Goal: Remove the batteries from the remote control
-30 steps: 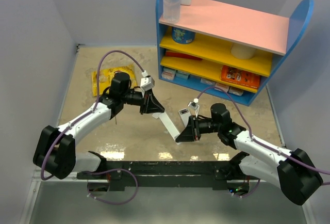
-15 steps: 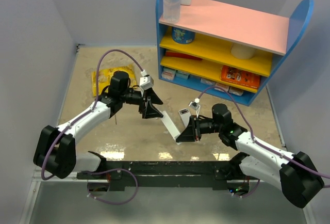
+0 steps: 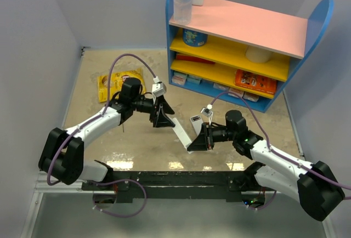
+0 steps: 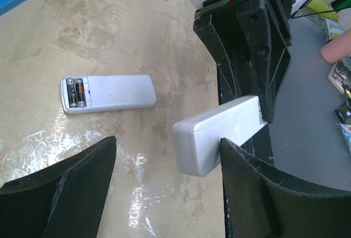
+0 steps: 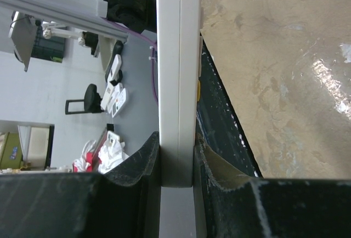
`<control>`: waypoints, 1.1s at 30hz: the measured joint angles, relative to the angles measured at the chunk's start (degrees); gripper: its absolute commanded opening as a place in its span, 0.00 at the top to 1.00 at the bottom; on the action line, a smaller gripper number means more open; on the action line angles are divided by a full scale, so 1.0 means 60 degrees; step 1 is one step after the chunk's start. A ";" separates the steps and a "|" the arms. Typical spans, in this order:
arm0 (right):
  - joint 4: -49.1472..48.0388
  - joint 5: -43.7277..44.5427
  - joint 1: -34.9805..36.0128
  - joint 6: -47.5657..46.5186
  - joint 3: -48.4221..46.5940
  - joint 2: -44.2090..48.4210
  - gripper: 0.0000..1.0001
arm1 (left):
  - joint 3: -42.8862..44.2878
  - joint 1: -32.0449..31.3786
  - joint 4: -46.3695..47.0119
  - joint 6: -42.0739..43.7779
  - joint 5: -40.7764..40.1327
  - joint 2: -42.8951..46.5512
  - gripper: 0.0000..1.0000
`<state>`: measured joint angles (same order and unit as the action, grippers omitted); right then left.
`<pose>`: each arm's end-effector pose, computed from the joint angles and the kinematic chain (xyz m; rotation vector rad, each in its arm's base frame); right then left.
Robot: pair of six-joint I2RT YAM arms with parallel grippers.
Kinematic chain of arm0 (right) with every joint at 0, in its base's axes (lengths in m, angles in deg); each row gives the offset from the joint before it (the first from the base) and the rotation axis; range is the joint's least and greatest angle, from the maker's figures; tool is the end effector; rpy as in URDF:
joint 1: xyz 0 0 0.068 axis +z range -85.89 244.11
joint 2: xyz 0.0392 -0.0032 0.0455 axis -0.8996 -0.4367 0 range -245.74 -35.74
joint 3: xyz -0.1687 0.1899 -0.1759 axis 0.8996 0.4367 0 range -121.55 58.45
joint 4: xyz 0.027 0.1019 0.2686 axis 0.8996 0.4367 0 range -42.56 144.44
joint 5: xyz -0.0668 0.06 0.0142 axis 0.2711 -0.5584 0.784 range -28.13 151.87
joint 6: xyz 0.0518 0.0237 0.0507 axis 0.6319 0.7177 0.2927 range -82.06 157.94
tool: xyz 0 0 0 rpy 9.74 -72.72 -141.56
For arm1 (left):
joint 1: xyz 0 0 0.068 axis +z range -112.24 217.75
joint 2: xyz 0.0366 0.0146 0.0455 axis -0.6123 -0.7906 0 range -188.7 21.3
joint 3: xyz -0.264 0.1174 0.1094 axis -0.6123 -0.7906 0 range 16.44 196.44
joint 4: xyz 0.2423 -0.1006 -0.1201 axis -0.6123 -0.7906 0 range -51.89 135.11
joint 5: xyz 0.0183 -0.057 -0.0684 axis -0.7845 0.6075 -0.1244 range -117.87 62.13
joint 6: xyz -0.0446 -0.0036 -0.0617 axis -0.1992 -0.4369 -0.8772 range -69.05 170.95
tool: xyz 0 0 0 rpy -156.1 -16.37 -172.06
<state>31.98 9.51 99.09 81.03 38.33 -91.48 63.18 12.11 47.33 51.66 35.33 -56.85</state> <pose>0.1464 0.1648 0.2127 -0.5676 2.1348 1.7167 0.2573 -0.1874 0.2665 1.1168 1.7184 -1.4021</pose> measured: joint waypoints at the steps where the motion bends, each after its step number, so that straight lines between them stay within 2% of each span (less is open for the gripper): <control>1: 0.0007 0.0011 0.0000 0.0007 0.0000 0.0000 1.00 | 0.0004 0.0000 -0.0047 0.0000 0.0004 -0.0076 0.24; 3: 0.0073 0.0029 -0.0004 0.0033 0.0000 0.0000 1.00 | 0.0011 0.0000 -0.0182 0.0073 0.0004 -0.0138 0.27; 7: 0.0127 0.0058 -0.0011 0.0066 0.0000 0.0000 1.00 | 0.0015 -0.0007 -0.0302 0.0215 0.0109 -0.0138 0.44; 9: 0.0178 0.0062 -0.0011 0.0073 0.0000 0.0000 1.00 | 0.0026 -0.0011 -0.0350 0.0280 0.0255 -0.0138 0.48; 12: 0.0222 0.0066 -0.0015 0.0069 0.0000 -0.0007 1.00 | 0.0127 -0.0033 -0.0474 0.0375 0.0455 -0.0168 0.64; 13: 0.0233 0.0062 -0.0018 0.0069 0.0000 -0.0007 1.00 | 0.0186 -0.0044 -0.0546 0.0408 0.0503 -0.0193 0.72; 19: 0.0448 0.0058 -0.0022 0.0069 0.0076 -0.0018 1.00 | 0.0597 0.0015 -0.0929 0.0685 0.0721 -0.0459 0.98; 21: 0.0474 0.0058 -0.0022 0.0073 0.0120 -0.0015 1.00 | 0.0710 0.0004 -0.1118 0.0831 0.0725 -0.0539 1.00; 22: 0.0492 0.0066 -0.0022 0.0076 0.0131 -0.0015 1.00 | 0.0758 0.0004 -0.1206 0.0874 0.0725 -0.0576 0.96; 23: 0.0510 0.0062 -0.0022 0.0076 0.0131 -0.0011 1.00 | 0.0790 0.0004 -0.1286 0.0936 0.0729 -0.0605 0.88; 24: 0.0543 0.0069 -0.0025 0.0076 0.0131 0.0004 1.00 | 0.0816 0.0004 -0.1351 0.1005 0.0725 -0.0627 0.74; 25: 0.0583 0.0066 -0.0025 0.0069 0.0131 0.0011 1.00 | 0.0852 0.0004 -0.1457 0.1042 0.0707 -0.0637 0.50; 27: 0.0616 0.0051 -0.0022 0.0040 0.0131 0.0062 1.00 | 0.0892 0.0000 -0.1559 0.1147 0.0557 -0.0641 0.39; 30: 0.0525 0.0036 -0.0011 -0.0047 0.0131 0.0186 1.00 | 0.0925 0.0000 -0.1672 0.0987 0.0248 -0.0652 0.00; 33: 0.0463 0.0047 -0.0007 -0.0102 0.0124 0.0189 1.00 | 0.0922 0.0000 -0.1486 0.0463 0.0066 -0.0641 0.00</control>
<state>34.75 9.79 99.04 80.42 39.07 -90.35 68.71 12.11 38.41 54.44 35.73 -60.70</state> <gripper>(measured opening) 0.254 0.980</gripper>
